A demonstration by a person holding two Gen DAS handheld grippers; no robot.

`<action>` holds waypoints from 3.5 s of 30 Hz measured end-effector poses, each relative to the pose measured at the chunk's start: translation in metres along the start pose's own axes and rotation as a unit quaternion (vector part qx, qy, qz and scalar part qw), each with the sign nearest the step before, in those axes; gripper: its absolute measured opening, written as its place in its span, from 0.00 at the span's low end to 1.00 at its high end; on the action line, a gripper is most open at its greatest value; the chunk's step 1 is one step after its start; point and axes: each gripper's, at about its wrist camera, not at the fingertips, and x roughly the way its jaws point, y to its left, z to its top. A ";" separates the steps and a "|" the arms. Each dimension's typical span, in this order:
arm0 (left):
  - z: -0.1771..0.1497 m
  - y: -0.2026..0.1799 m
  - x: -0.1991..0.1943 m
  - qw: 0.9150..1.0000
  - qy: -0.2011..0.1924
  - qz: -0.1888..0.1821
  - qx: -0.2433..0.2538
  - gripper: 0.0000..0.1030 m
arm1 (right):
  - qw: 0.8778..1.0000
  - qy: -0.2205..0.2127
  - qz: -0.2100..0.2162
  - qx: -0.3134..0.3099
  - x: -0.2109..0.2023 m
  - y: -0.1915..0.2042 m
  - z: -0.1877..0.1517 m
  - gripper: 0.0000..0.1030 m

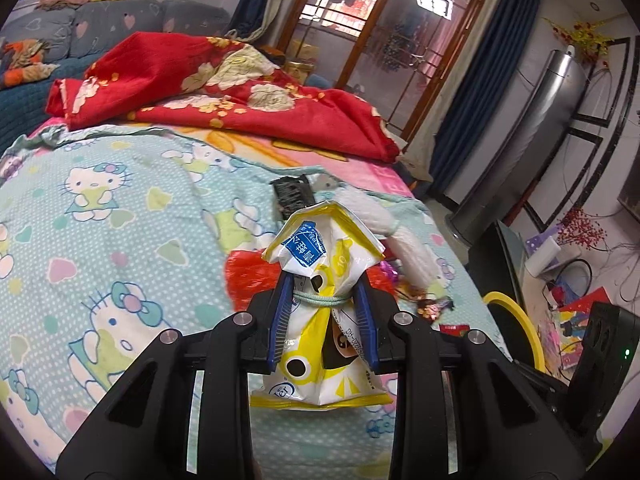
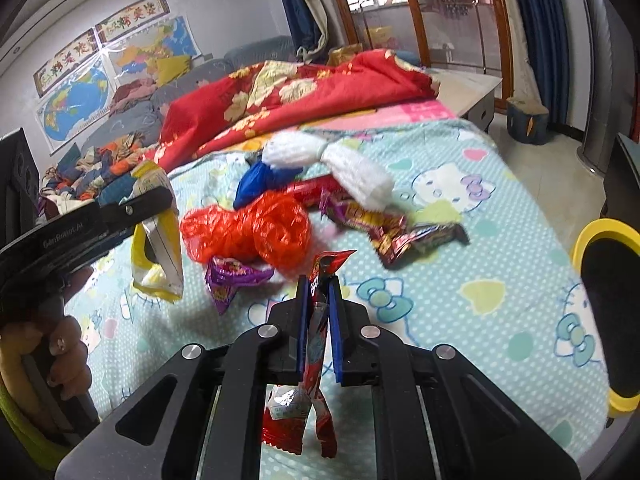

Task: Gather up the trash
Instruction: 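Carry both wrappers in the grippers over the yellow bin, then open the left gripper over the bin while the right gripper releases its wrapper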

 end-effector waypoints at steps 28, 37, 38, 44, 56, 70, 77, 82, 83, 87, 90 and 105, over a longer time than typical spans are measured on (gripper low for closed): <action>-0.003 -0.064 0.006 0.997 0.003 -0.050 0.058 0.22 | 0.995 -0.079 -0.048 0.043 -0.044 -0.050 0.022 0.09; -0.008 -0.092 0.014 0.994 0.010 -0.065 0.085 0.23 | 0.988 -0.105 -0.086 0.070 -0.061 -0.090 0.026 0.09; -0.008 -0.096 0.015 0.994 0.011 -0.068 0.088 0.23 | 0.988 -0.107 -0.090 0.073 -0.063 -0.094 0.026 0.09; -0.014 -0.118 0.022 0.990 0.019 -0.084 0.110 0.23 | 0.982 -0.117 -0.117 0.089 -0.071 -0.118 0.025 0.09; -0.029 -0.168 0.036 0.978 0.036 -0.123 0.161 0.23 | 0.968 -0.132 -0.170 0.125 -0.088 -0.167 0.020 0.09; -0.052 -0.227 0.067 0.960 0.064 -0.167 0.214 0.23 | 0.949 -0.130 -0.228 0.176 -0.103 -0.232 0.005 0.09; -0.062 -0.245 0.082 0.953 0.080 -0.178 0.232 0.23 | 0.942 -0.119 -0.242 0.200 -0.108 -0.260 -0.007 0.09; -0.071 -0.259 0.089 0.946 0.090 -0.189 0.247 0.23 | 0.938 -0.110 -0.248 0.214 -0.109 -0.273 -0.014 0.09; -0.072 -0.261 0.091 0.945 0.092 -0.191 0.249 0.23 | 0.938 -0.109 -0.249 0.217 -0.109 -0.276 -0.015 0.09; -0.080 -0.273 0.098 0.940 0.101 -0.201 0.257 0.23 | 0.937 -0.102 -0.246 0.227 -0.110 -0.286 -0.019 0.10; -0.085 -0.282 0.106 0.937 0.109 -0.208 0.260 0.23 | 0.936 -0.097 -0.244 0.236 -0.112 -0.293 -0.022 0.10; -0.090 -0.309 0.143 0.928 0.134 -0.225 0.265 0.52 | 0.931 -0.093 -0.235 0.264 -0.127 -0.314 -0.029 0.29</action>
